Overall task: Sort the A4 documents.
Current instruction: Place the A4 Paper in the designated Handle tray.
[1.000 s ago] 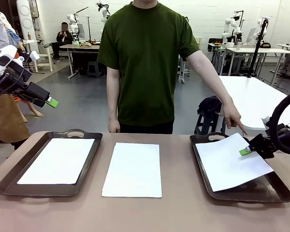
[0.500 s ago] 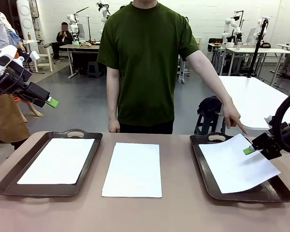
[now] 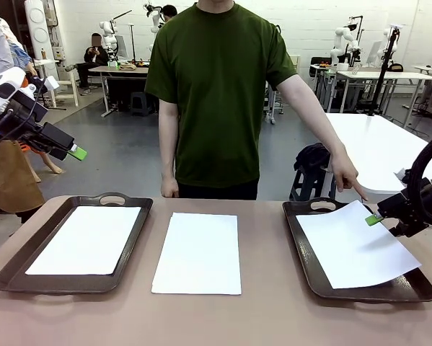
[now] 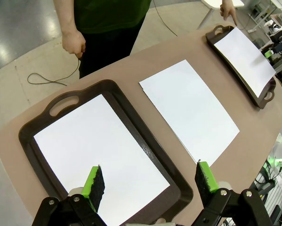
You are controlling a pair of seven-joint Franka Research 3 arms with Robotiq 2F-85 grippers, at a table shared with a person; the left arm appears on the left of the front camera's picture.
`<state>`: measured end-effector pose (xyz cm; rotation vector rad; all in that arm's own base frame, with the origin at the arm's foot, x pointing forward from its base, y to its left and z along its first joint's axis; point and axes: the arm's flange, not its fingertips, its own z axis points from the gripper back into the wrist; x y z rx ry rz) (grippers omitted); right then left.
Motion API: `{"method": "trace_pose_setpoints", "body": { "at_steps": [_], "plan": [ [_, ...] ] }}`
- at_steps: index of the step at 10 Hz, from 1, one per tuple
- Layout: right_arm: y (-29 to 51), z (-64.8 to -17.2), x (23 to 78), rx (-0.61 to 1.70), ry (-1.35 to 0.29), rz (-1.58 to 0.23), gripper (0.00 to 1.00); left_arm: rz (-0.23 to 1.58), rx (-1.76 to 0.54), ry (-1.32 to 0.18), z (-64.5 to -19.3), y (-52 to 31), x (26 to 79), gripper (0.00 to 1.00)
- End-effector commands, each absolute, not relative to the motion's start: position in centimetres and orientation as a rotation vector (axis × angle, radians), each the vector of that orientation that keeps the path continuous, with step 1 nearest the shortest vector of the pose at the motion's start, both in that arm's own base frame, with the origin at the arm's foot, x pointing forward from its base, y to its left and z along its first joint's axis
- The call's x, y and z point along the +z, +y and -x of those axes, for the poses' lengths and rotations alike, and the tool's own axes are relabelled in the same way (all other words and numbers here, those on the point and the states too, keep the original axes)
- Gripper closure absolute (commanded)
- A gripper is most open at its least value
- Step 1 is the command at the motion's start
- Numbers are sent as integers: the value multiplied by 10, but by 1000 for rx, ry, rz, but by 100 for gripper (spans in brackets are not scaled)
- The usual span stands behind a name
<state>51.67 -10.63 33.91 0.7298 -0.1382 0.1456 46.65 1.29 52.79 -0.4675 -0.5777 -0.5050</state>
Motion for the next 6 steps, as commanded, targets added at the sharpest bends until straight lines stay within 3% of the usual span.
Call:
{"method": "trace_pose_setpoints", "body": {
  "at_steps": [1, 6],
  "plan": [
    [-93, -505, 347, 119, -122, -644, 0, 456, -505, -585, -467, 13, 529, 0],
    [-97, -507, 358, 116, -109, -540, 0, 456, -505, -585, -467, 13, 529, 0]
  ]
}}
